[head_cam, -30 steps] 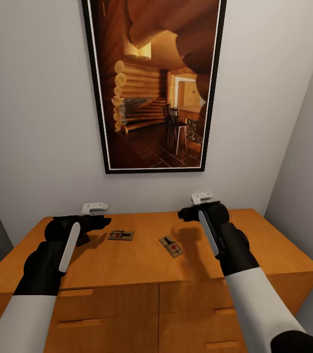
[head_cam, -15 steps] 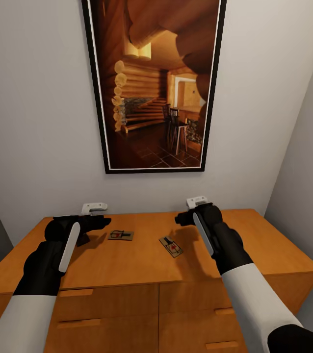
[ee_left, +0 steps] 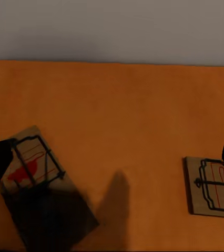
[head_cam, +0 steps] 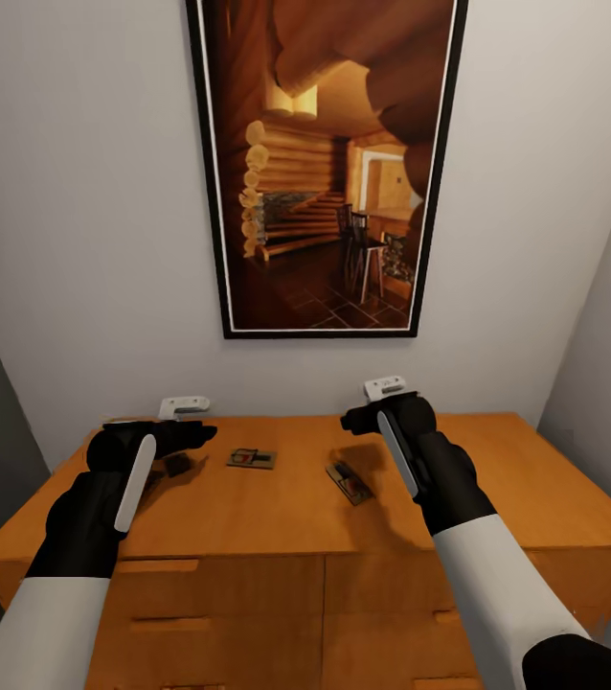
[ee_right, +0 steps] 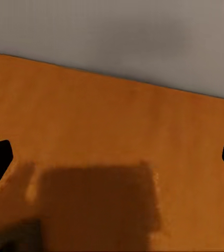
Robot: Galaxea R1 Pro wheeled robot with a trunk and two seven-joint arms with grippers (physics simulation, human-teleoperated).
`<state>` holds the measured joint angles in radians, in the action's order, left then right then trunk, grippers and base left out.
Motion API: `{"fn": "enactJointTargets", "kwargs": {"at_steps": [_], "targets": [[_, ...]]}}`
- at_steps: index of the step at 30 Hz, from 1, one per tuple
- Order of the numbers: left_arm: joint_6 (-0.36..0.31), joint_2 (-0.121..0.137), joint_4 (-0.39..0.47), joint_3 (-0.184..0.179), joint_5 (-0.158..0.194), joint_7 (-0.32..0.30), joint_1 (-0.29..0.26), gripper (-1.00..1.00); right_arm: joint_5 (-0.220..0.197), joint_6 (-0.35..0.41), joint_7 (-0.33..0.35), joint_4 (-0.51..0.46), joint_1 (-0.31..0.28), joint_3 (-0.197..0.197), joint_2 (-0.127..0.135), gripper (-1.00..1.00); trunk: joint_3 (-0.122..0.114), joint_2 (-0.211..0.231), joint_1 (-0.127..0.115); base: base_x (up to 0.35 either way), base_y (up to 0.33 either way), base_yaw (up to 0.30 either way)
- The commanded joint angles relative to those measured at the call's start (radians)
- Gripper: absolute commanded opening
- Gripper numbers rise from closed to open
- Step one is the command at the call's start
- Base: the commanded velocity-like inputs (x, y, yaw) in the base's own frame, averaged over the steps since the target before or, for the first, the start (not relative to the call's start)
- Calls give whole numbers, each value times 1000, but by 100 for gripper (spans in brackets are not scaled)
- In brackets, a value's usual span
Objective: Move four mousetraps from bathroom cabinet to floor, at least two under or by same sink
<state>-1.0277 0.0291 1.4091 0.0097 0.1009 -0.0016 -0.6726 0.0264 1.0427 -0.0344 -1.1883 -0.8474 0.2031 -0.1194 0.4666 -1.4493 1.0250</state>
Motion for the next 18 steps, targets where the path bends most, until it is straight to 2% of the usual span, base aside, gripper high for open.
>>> {"fn": "enactJointTargets", "kwargs": {"at_steps": [1, 12, 18], "targets": [[-5, 0, 1, 1, 5, 0, -1, 100, 2, 4, -2, -1, -1, 0, 0, 100, 1, -1, 0, 0, 0, 247], [-4, -1, 1, 1, 5, 0, -1, 100, 1, 4, -1, -3, -1, -2, 0, 100, -3, -1, 0, 0, 0, 269], [-4, -1, 1, 1, 5, 0, -1, 100, 1, 4, -2, -4, -1, -2, 0, 100, -4, -1, 0, 0, 0, 139]]}}
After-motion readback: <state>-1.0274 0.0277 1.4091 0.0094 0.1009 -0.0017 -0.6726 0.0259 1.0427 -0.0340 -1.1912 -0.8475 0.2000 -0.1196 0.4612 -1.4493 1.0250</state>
